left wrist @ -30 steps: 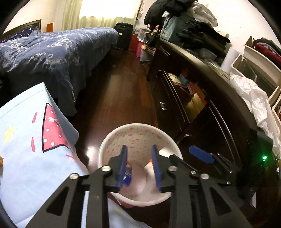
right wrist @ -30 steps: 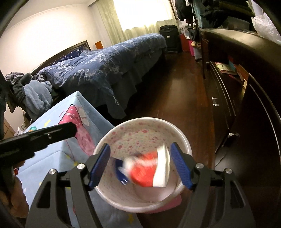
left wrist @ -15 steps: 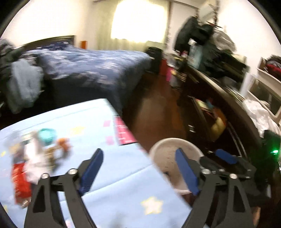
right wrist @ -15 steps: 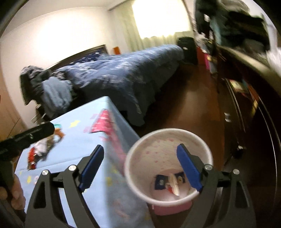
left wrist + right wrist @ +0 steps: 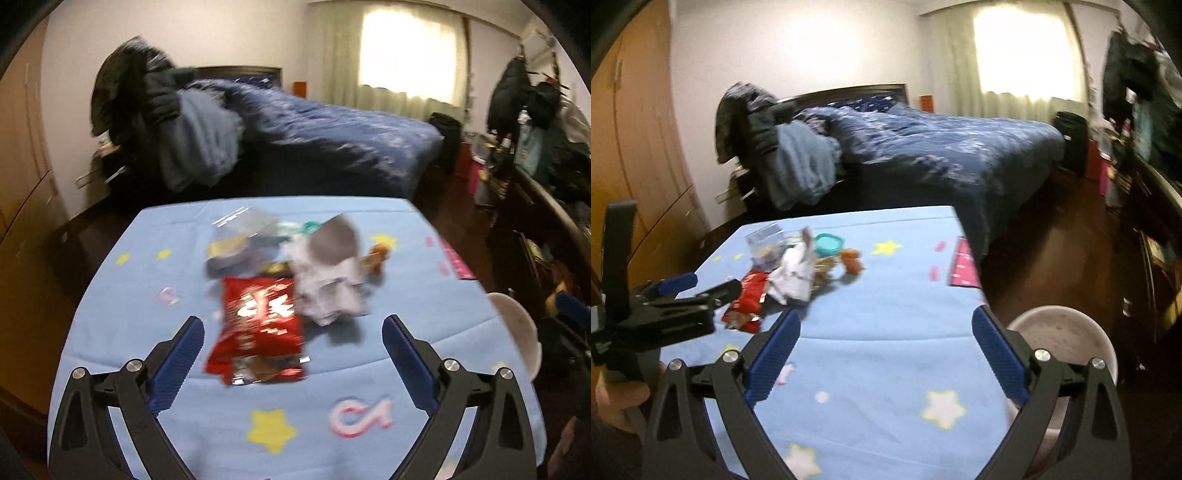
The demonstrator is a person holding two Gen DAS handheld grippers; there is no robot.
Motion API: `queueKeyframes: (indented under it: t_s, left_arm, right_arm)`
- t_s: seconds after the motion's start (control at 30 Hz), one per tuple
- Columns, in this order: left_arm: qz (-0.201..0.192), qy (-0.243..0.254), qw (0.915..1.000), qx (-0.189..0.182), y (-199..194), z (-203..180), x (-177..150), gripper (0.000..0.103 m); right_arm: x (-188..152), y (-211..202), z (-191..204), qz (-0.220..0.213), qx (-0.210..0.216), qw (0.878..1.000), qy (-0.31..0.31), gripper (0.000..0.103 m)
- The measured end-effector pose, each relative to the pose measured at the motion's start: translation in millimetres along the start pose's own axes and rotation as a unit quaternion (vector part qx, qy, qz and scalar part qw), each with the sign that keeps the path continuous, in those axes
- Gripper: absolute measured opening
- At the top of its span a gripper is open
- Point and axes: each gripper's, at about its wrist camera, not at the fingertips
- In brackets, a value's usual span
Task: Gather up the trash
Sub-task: 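Open both tools over the wastebasket and return to the table, then grasp the red ORION snack bag with the left tool while the right tool grasps the crumpled white paper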
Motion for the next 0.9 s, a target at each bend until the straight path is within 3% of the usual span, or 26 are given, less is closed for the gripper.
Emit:
queueKeyframes:
  t_s: [0.3,0.43,0.67,0.8,0.83,0.9]
  left_arm:
    - [0.037,-0.015,0.9989,0.024,27,34,-9,0.096]
    - [0.065,-0.010,0.9976,0.022,48,39,-10,0.096]
    - [0.085,-0.024,0.9961,0.005,69,45,-9,0.097]
    - [0.090,-0.030,0.9954,0.014,77,49,-9,0.097]
    - [0.088,-0.030,0.9955,0.017,77,50,-10,0.095]
    - [0.090,-0.036,0.9952,0.016,78,53,-10,0.077]
  right_arm:
    - [13,13,45,0.006,0.022,0.999,-0.035,0.095]
    - [15,18,49,0.009,0.024,0.999,-0.037,0.095]
    - [18,32,53,0.020,0.022,0.999,-0.044,0.095]
    - [20,46,58,0.033,0.024,0.998,-0.046,0.095]
    - [20,49,59,0.035,0.025,0.998,-0.047,0.095]
    - [21,55,62,0.038,0.025,0.998,-0.048,0.095]
Point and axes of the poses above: each gripper's, at about its wrist camera, not at the fingertips, and y roughly the way its jaws point, z to its left, x to its top, and after that the axes turned 11 degrees about -x, right-handed
